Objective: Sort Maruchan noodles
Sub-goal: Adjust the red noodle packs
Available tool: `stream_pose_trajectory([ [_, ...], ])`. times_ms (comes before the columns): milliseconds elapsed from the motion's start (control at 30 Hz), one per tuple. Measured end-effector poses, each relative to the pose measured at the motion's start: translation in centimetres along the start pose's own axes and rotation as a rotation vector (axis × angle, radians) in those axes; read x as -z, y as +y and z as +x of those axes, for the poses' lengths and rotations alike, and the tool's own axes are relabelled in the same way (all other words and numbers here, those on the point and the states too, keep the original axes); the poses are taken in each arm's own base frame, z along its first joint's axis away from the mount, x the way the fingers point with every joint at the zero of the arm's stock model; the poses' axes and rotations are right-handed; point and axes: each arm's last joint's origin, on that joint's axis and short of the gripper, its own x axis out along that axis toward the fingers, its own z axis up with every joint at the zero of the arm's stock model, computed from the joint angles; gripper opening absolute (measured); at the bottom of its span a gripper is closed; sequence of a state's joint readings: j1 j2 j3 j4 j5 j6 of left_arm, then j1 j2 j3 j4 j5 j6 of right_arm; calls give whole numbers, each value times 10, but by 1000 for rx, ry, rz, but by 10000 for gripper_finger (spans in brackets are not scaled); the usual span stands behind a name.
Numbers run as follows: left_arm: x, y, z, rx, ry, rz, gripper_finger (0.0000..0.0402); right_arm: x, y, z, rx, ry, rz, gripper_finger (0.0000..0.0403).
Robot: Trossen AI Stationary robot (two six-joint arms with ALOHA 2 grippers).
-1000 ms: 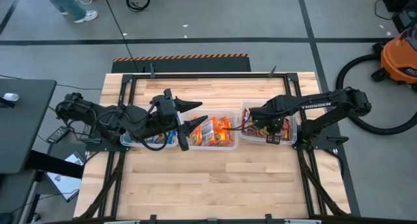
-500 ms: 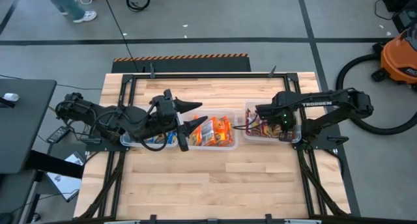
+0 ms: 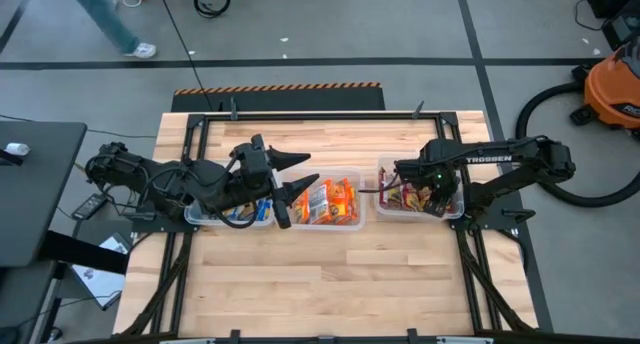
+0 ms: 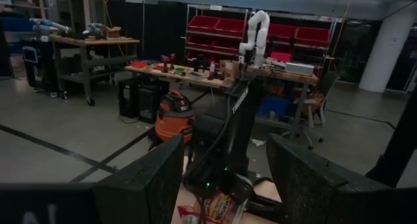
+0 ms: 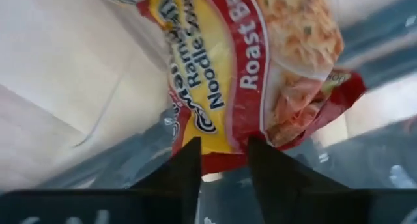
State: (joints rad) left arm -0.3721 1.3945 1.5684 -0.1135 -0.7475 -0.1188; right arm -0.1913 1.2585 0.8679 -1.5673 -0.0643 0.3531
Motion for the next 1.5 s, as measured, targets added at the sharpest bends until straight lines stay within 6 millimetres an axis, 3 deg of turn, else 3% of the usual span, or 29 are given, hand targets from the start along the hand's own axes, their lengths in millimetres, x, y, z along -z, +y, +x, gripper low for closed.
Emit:
stream_pose_trajectory([
  [200,0,0,0,0,1,2,224,2,-2,12,17,31,110,166],
  [467,0,0,0,-1,0,25,224,1,1,-7,-8,-17,163,167],
  [733,0,1,0,-2,1,26,224,2,1,13,-27,62,141,166],
  [900,0,1,0,-2,1,28,224,3,2,12,-41,70,144,160],
  [1100,0,1,1,-5,0,35,224,4,2,14,-36,81,160,117],
  [1300,0,1,1,-4,1,36,224,4,1,17,-6,80,162,19],
  [1500,0,1,1,-4,1,36,224,5,2,-3,-25,9,157,7],
])
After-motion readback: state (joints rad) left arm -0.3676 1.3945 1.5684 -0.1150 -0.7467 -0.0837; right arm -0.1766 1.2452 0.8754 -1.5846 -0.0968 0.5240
